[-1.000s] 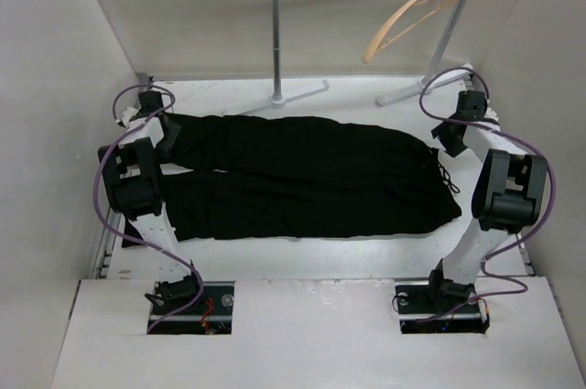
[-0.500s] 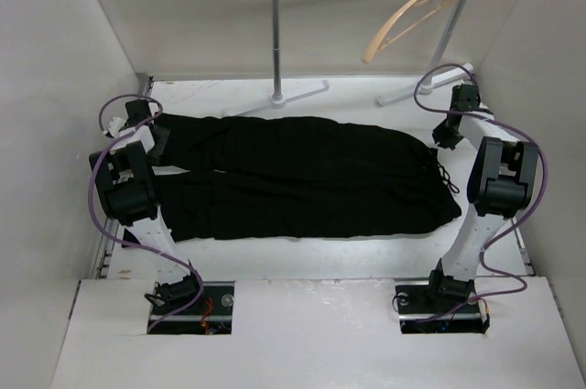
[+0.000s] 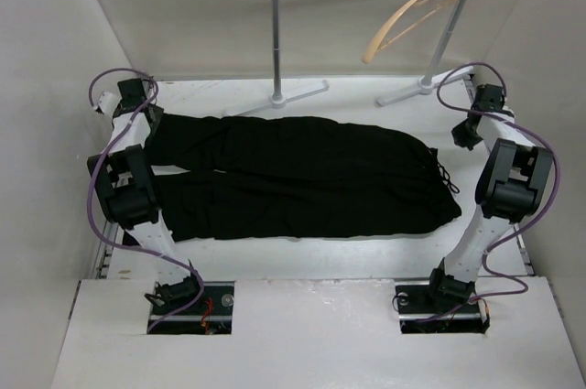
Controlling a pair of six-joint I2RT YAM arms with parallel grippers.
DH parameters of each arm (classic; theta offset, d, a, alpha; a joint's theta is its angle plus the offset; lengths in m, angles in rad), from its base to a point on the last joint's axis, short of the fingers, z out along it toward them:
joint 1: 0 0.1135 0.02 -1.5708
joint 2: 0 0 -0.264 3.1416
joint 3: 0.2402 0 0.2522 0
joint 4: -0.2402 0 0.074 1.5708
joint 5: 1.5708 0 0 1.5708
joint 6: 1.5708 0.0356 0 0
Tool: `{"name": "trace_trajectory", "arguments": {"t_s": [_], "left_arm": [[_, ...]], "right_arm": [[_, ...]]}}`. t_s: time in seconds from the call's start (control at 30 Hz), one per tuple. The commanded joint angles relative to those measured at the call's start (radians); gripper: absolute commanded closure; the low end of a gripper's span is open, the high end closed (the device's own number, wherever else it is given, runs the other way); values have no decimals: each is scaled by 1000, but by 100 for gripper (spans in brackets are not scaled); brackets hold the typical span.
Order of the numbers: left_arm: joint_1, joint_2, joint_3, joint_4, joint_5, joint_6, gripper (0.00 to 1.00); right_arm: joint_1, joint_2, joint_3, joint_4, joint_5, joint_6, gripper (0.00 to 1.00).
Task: Place the trousers on the hanger
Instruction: Flatten out the trousers at the center of the board.
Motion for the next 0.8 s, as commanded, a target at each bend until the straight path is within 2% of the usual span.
{"name": "trace_trajectory", "arguments": {"t_s": [0.0, 0.13, 0.23, 0.27, 0.33, 0.43, 0.53, 0.63, 0.77], "left_arm": [[-19, 20, 106, -29, -50, 62, 42], [-28, 164, 267, -61, 0, 134, 37], [-31, 259, 376, -98, 22, 163, 36], [-33, 299, 421, -118, 23, 171, 36], [-37, 351, 479, -149, 20, 179, 36], [-42, 400, 515, -153, 23, 177, 42], [-50, 420, 519, -156, 0, 168, 61], [-50, 417, 501, -153, -23, 162, 74], [-34, 408, 475, -143, -31, 157, 83]], "right_arm": [[-22, -34, 63, 16, 0, 18, 96], [-18, -35, 70, 28, -6, 17, 95], [7, -52, 36, 16, -17, -25, 74], [33, -58, 15, 13, -14, -40, 61], [63, -63, -18, 11, -17, -48, 52], [82, -49, -33, -13, -10, -46, 49], [93, -28, -16, -37, -3, -49, 49], [94, 0, 11, -64, -16, -42, 50], [93, 43, 28, -96, -58, -4, 53]]}}
